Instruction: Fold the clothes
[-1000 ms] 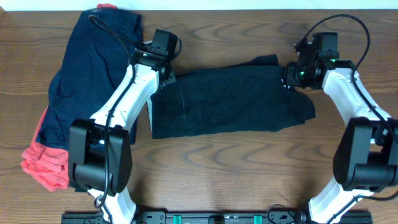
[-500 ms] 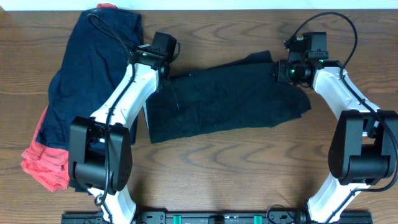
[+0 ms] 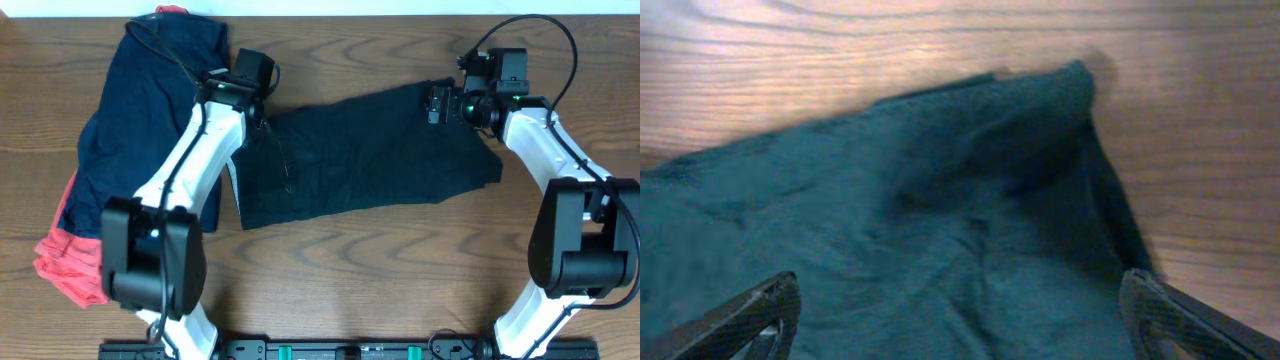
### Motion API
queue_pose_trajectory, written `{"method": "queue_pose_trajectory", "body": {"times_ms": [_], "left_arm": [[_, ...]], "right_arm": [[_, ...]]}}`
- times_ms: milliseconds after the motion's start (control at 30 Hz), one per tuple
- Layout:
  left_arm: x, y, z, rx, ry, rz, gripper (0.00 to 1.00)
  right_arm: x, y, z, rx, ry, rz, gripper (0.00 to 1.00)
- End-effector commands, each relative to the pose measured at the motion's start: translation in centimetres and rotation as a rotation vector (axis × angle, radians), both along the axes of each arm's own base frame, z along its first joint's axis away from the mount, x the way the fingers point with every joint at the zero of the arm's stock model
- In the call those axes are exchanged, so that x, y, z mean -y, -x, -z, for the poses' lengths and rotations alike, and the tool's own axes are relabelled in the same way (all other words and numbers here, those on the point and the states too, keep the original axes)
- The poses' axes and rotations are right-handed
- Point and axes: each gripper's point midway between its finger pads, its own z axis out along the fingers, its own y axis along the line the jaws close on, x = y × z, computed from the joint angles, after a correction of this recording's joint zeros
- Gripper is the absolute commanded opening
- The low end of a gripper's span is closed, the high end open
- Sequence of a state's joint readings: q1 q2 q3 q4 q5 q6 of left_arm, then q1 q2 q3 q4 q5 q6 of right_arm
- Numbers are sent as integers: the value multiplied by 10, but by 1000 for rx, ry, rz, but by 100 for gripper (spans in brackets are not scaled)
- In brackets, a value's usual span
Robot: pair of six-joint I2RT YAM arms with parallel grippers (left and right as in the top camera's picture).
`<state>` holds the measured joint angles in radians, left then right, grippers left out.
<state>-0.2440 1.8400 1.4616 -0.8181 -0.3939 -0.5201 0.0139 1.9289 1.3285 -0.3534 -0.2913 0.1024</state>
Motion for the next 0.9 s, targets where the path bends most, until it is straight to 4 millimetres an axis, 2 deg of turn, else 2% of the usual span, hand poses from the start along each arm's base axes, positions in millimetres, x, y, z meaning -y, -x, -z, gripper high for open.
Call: {"method": "queue_pose_trajectory", "body": {"times_ms": [0,133,233,333,467,633,700,733,767,800,833,867], "left_arm": [[7,4,-38,65,55,62,97],[24,15,-37,14,141,131,97],[33,29,-24,-69,195,173,97],[34,43,-11,-135,215,179,97],[25,58,4,-198,216,163,97],[35,61,21,-240,333,310,94],[33,64,27,-255,362,334,89],[32,65,29,-260,375,340,87],[30,65,32,-265,389,340,85],[29,65,36,-267,411,348,84],[28,65,39,-267,433,362,84],[28,64,43,-267,463,373,82]], "right_arm": [[-24,-2,-32,60,-73,-58,99],[-48,5,-28,54,-57,-132,99],[-63,8,-27,59,-35,-172,99],[-73,10,-25,58,-14,-185,99],[-76,14,-23,48,-6,-198,99],[-75,21,-18,30,25,-239,98],[-74,23,-16,21,35,-253,84],[-74,24,-15,19,38,-256,70],[-73,24,-15,18,40,-256,41],[-72,24,-15,18,41,-252,21],[-71,23,-15,18,41,-251,11],[-70,23,-15,18,41,-249,9]]}}
